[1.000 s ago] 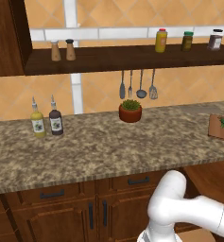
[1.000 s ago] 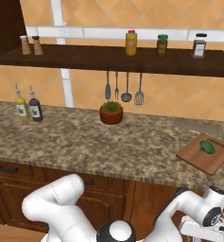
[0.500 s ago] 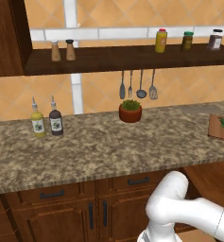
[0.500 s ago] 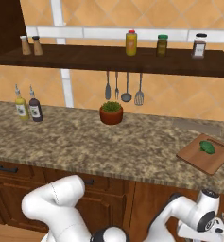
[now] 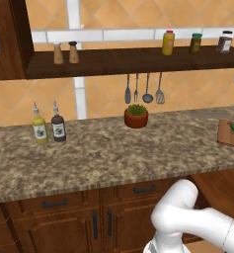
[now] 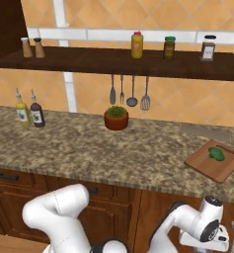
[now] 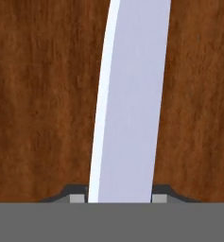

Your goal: Place the appropriate cutting tool for cutting the broccoli skin on the cutting board.

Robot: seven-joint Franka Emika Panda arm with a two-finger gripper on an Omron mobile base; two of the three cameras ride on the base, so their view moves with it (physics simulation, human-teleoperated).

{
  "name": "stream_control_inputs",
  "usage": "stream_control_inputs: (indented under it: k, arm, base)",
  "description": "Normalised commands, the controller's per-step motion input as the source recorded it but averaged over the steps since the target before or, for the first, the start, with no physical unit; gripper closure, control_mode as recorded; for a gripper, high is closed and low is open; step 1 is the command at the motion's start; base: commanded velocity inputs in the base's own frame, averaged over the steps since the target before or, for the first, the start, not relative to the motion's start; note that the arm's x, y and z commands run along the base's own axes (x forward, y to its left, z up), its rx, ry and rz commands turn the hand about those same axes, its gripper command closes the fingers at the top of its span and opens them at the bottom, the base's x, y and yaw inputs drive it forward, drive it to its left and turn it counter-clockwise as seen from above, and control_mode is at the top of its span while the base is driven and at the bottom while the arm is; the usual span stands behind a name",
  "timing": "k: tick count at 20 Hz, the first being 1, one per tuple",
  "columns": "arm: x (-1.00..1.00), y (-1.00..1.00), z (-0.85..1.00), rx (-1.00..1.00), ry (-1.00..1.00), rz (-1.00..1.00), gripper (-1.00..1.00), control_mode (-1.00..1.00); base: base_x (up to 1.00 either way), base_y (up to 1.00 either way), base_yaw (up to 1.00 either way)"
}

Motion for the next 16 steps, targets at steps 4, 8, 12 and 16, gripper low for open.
stream_control_inputs:
  k: [4, 8, 12, 16]
  arm:
    - [0.0, 0.47, 0.66, 0.0, -0.14, 0.0, 1.0, -1.0]
    - [-0.11, 0.09, 0.98, 0.0, -0.2, 0.0, 1.0, -1.0]
    - [-0.33, 0.15, 0.85, -0.04, -0.11, 0.0, 1.0, -1.0]
    - [0.0, 0.21, 0.42, -0.11, 0.0, 0.17, 1.0, -1.0]
  base:
    - [0.0, 0.0, 0.0]
    - [0.0, 0.0, 0.0]
    - [0.0, 0.0, 0.0]
    - [0.0, 0.0, 0.0]
